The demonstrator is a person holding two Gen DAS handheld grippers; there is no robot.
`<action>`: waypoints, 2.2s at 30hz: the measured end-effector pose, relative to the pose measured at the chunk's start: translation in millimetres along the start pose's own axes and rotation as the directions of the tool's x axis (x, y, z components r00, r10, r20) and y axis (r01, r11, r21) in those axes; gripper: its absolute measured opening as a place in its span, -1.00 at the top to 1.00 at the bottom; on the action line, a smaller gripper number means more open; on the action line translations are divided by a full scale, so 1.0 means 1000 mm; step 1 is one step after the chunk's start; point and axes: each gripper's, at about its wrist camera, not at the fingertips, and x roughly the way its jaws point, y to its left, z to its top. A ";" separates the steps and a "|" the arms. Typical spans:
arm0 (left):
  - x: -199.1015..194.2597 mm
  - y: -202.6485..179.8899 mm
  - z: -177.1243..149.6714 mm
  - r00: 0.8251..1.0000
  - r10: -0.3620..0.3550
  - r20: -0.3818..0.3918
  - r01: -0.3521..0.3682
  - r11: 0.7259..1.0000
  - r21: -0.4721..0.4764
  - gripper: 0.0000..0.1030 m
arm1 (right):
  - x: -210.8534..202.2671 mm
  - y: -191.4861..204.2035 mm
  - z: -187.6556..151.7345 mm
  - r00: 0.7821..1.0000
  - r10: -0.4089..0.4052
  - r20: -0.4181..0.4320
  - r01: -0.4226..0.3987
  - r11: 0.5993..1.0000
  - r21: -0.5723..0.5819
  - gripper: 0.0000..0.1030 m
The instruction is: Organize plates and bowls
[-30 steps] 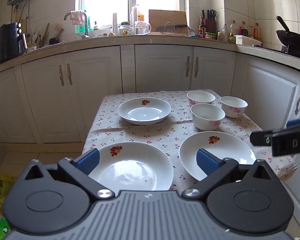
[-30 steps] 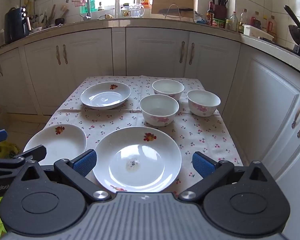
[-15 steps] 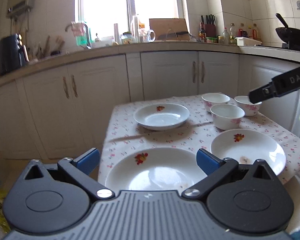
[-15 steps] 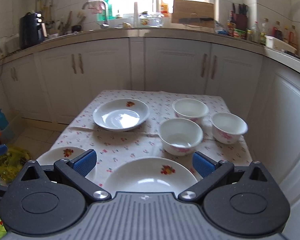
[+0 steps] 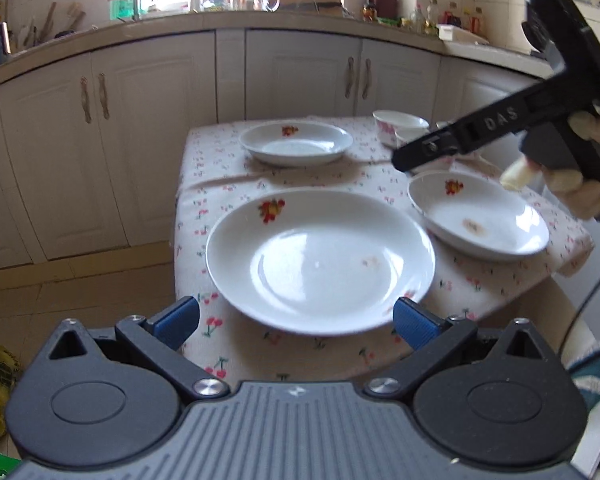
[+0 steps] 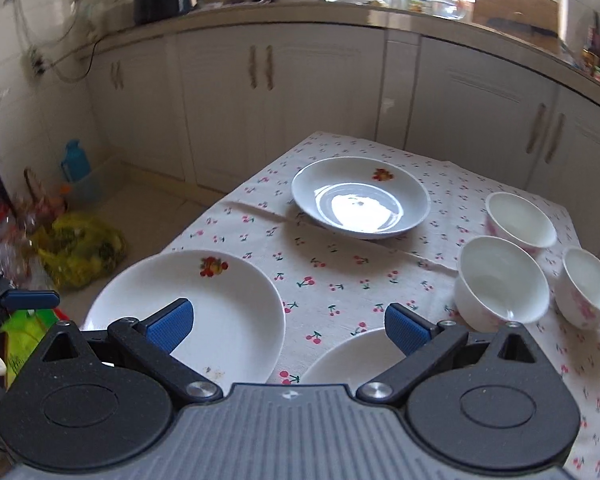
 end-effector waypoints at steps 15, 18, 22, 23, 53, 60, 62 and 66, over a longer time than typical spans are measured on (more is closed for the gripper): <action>0.034 0.015 -0.007 0.990 -0.119 -0.073 0.127 0.986 0.110 -0.99 | 0.061 -0.017 0.008 0.981 0.142 -0.131 -0.134 0.989 0.064 -1.00; 0.039 0.015 -0.006 0.990 -0.122 -0.075 0.132 0.981 0.143 -0.98 | 0.068 -0.017 0.010 0.977 0.155 -0.147 -0.148 0.987 0.059 -0.98; 0.044 0.018 -0.004 0.985 -0.153 -0.080 0.164 0.976 0.144 -0.98 | 0.079 -0.019 0.014 0.967 0.181 -0.179 -0.172 0.983 0.065 -0.86; 0.046 0.018 -0.004 0.984 -0.161 -0.082 0.171 0.974 0.148 -0.98 | 0.082 -0.019 0.015 0.964 0.185 -0.189 -0.176 0.982 0.065 -0.83; 0.069 0.022 0.028 0.970 -0.214 -0.115 0.235 0.947 0.220 -0.96 | 0.103 -0.035 0.038 0.936 0.258 -0.238 -0.236 0.965 0.116 -0.22; 0.094 0.027 0.043 0.967 -0.230 -0.109 0.251 0.936 0.248 -0.96 | 0.112 -0.053 0.049 0.952 0.220 -0.213 -0.193 0.971 0.140 -0.22; 0.101 0.027 0.045 0.966 -0.231 -0.113 0.253 0.934 0.253 -0.96 | 0.116 -0.057 0.050 0.954 0.211 -0.212 -0.182 0.972 0.147 -0.22; 0.111 0.029 0.047 0.964 -0.238 -0.119 0.261 0.931 0.256 -0.96 | 0.122 -0.063 0.052 0.957 0.199 -0.212 -0.167 0.973 0.158 -0.22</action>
